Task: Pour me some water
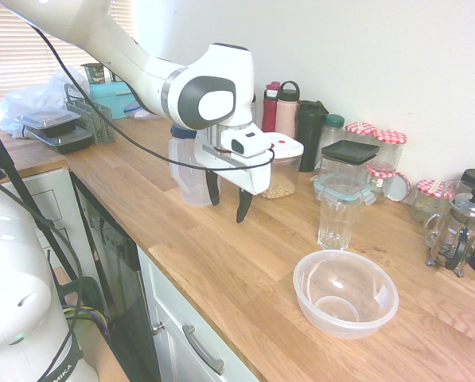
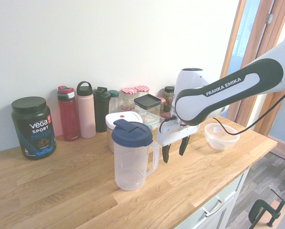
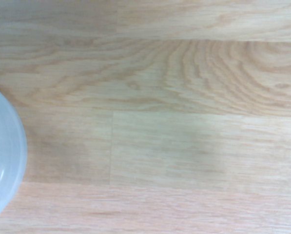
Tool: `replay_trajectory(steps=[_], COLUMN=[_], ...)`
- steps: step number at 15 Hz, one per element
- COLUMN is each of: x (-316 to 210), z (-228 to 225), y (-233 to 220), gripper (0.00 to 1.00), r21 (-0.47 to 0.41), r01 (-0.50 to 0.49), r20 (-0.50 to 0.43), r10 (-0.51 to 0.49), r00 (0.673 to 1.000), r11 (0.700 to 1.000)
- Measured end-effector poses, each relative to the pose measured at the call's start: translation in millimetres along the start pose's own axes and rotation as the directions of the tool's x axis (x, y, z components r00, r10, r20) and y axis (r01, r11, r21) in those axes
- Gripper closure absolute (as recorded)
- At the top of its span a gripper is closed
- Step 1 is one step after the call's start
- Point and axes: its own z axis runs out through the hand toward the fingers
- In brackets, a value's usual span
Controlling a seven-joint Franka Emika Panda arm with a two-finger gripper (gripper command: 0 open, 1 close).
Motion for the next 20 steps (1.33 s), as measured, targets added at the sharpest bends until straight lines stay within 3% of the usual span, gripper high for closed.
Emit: replay_trajectory(steps=[5, 10, 15, 20], x=[-1, -34, -104, -144], z=[-7, -89, -119, -110], y=[-3, 13, 36, -3], gripper=[0.0, 0.0, 0.0, 0.0], r21=[0.023, 0.138, 0.249, 0.288], r01=[-0.014, 0.061, 0.262, 0.348], r20=[-0.024, -0.063, -0.139, -0.219], r10=[0.014, -0.053, -0.233, -0.293], r00=[1.0, 0.997, 0.962, 0.931], r11=[1.0, 0.988, 0.932, 0.892])
